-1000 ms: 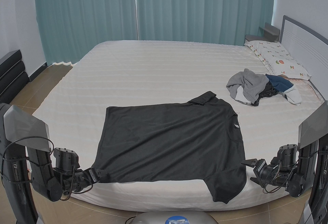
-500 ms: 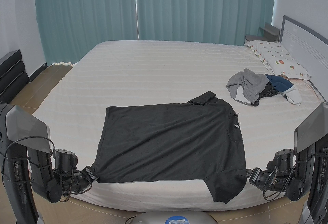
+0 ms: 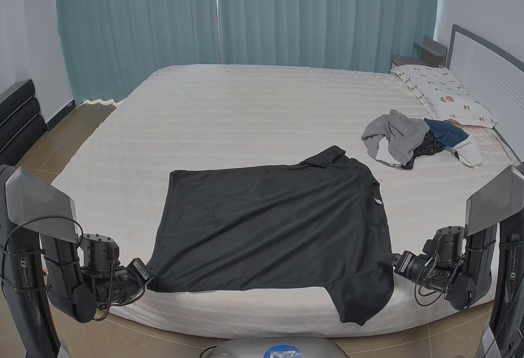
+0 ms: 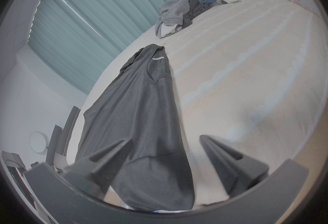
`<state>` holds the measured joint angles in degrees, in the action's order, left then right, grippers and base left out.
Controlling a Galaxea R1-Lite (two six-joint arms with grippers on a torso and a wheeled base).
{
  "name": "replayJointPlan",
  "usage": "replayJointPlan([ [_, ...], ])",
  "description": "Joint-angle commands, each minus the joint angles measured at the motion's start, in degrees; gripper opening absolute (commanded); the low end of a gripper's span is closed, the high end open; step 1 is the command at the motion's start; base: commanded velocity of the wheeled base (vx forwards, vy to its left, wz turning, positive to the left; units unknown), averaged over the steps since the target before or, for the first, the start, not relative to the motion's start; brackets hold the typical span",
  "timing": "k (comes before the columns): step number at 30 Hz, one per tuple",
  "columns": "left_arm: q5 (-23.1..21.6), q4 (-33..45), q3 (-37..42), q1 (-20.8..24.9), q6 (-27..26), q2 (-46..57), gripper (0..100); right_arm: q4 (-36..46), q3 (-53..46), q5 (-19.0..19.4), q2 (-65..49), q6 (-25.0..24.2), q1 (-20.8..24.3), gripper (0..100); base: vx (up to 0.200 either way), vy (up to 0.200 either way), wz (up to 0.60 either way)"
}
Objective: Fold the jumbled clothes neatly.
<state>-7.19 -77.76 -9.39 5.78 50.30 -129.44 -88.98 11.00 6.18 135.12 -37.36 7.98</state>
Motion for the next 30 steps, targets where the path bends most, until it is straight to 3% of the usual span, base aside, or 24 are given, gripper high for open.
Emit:
replayJointPlan([
  [1, -0.01, -0.02, -0.11, -0.07, -0.02, 0.15, 0, -0.76, 2.63, -0.20, 2.08, 0.63, -0.16, 0, 0.000, 0.000, 0.00],
  [12, -0.01, -0.02, -0.19, -0.07, -0.11, -0.11, 0, -0.76, 9.22, -3.02, 1.99, 2.65, -1.66, 0, 0.000, 0.000, 0.00],
  [30, 0.07, -0.02, -0.28, 0.02, -0.20, -0.29, 0, -0.76, 16.60, -2.40, 5.15, 4.58, -2.45, 0, 0.000, 0.000, 0.00],
])
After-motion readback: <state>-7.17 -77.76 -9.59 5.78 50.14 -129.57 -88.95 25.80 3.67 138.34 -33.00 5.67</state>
